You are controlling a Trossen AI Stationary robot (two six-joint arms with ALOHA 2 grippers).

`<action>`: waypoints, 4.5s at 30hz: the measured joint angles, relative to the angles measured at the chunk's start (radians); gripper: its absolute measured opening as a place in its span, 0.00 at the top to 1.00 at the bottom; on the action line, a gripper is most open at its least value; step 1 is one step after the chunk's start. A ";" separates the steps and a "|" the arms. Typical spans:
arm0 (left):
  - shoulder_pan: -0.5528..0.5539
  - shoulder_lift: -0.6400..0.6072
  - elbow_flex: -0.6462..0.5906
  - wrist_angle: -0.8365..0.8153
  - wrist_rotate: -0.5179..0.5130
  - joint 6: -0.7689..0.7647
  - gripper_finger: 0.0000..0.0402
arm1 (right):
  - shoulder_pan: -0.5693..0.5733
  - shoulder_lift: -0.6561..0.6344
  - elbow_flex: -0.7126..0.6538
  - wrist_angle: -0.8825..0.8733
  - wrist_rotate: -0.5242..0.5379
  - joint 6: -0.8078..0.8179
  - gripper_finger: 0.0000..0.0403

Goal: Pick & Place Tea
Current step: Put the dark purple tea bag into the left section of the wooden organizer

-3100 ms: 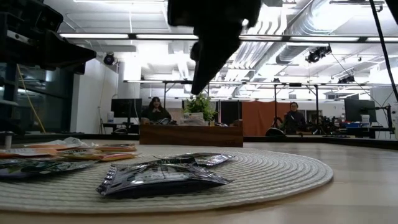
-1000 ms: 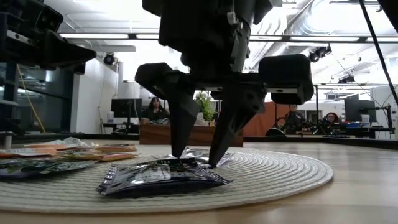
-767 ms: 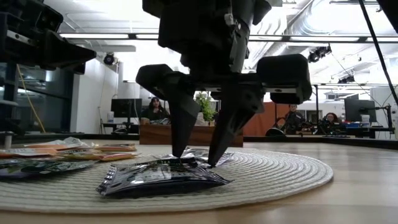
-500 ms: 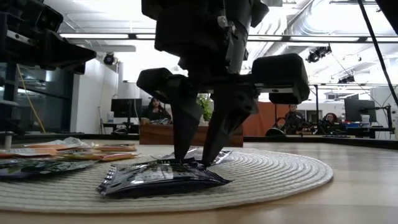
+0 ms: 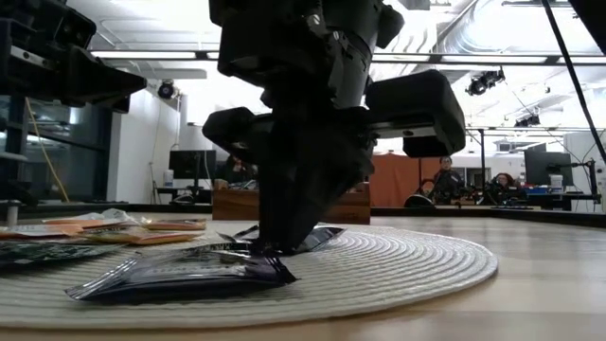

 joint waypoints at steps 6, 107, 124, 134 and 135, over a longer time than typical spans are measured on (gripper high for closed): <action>0.000 0.000 0.000 0.000 0.000 0.000 1.00 | 0.002 0.000 -0.001 -0.001 0.001 0.024 0.99; 0.000 0.000 0.000 0.000 0.000 0.000 1.00 | -0.364 -0.026 -0.003 0.511 0.740 1.619 1.00; 0.000 0.000 0.000 0.000 0.000 0.000 1.00 | -0.373 0.001 -0.003 0.622 0.754 1.615 1.00; 0.000 0.000 0.000 0.000 0.000 0.000 1.00 | -0.375 0.001 -0.003 0.624 0.771 1.614 1.00; 0.000 0.000 0.000 0.000 0.000 0.000 1.00 | -0.375 0.001 -0.003 0.624 0.772 1.610 1.00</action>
